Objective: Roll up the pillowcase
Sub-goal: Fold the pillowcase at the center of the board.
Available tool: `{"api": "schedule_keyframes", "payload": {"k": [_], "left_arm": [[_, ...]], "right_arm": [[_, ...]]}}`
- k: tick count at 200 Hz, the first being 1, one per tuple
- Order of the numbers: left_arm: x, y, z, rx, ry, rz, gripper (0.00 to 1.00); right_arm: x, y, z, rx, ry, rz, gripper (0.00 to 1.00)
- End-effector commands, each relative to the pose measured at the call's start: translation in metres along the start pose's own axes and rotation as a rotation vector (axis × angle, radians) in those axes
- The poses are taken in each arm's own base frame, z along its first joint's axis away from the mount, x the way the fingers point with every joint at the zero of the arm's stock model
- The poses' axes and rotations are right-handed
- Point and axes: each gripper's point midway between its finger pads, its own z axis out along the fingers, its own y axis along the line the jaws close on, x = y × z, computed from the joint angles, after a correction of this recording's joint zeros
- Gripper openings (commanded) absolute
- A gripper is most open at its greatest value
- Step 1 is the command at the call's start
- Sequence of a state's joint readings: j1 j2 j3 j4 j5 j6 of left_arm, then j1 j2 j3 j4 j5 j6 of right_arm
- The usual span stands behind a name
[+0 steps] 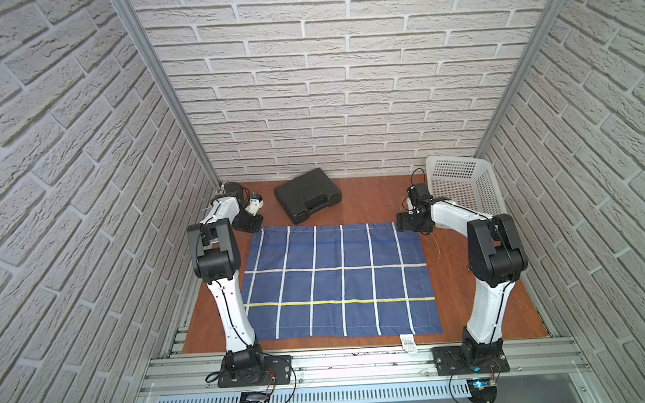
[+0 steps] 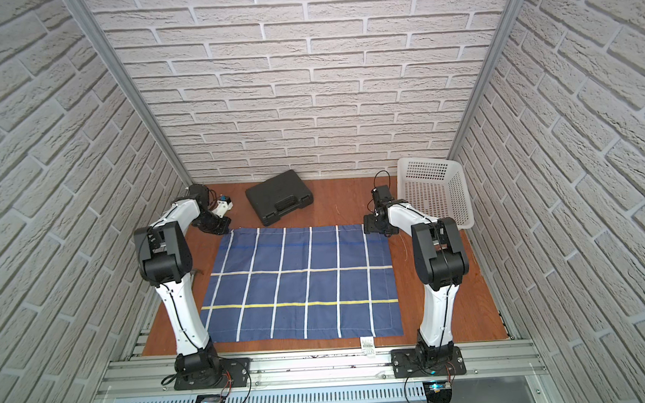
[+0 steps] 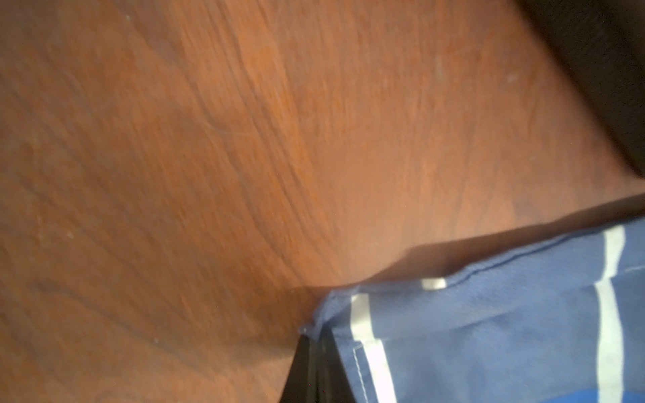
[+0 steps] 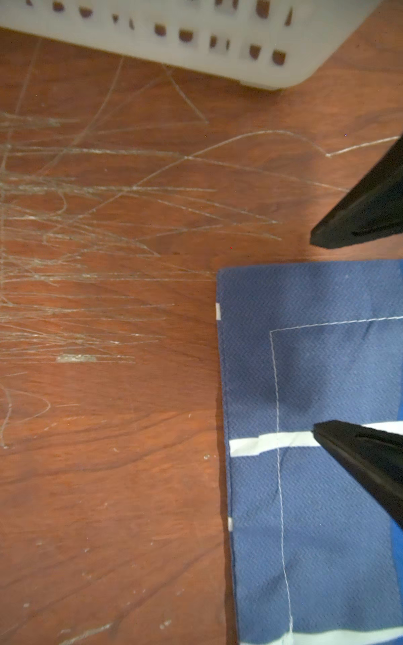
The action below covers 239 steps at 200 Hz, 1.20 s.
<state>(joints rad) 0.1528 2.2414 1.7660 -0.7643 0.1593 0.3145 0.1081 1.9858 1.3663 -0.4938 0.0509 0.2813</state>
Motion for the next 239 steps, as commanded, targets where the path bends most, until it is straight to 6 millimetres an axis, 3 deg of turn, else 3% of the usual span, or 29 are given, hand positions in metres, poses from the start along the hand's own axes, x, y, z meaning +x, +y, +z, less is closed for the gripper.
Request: {"api": "schedule_keyframes", "payload": {"k": [1, 71, 84, 115, 147, 169, 200, 223, 226, 239], "left_arm": [[0.038, 0.007, 0.007, 0.006, 0.115, -0.036, 0.00], [0.034, 0.008, -0.009, -0.013, 0.081, -0.026, 0.00], [0.031, 0.007, -0.013, -0.015, 0.069, -0.025, 0.00], [0.030, 0.008, -0.017, -0.017, 0.068, -0.024, 0.00], [0.029, 0.006, -0.018, -0.008, 0.058, -0.029, 0.00], [0.024, 0.007, -0.023, -0.017, 0.039, -0.029, 0.00], [0.007, 0.012, -0.047, -0.061, -0.042, -0.033, 0.00], [-0.004, 0.013, -0.065, -0.082, -0.102, -0.028, 0.00], [-0.005, 0.013, -0.067, -0.083, -0.107, -0.027, 0.00], [-0.007, 0.013, -0.075, -0.091, -0.122, -0.020, 0.00]], "right_arm": [[-0.003, 0.004, 0.009, -0.020, 0.016, 0.026, 0.81], [-0.013, 0.013, 0.031, -0.042, 0.043, 0.065, 0.71], [-0.014, 0.015, 0.033, -0.043, 0.042, 0.055, 0.65], [-0.013, 0.019, 0.034, -0.052, 0.041, 0.042, 0.37], [-0.010, 0.020, 0.035, -0.048, 0.042, 0.028, 0.17], [-0.027, 0.021, 0.019, -0.047, -0.035, 0.012, 0.10], [-0.060, 0.029, -0.016, -0.068, -0.157, -0.063, 0.04], [-0.065, 0.031, -0.028, -0.091, -0.205, -0.096, 0.02], [-0.071, 0.032, -0.040, -0.099, -0.235, -0.100, 0.02], [-0.072, 0.033, -0.048, -0.110, -0.264, -0.118, 0.02]]}}
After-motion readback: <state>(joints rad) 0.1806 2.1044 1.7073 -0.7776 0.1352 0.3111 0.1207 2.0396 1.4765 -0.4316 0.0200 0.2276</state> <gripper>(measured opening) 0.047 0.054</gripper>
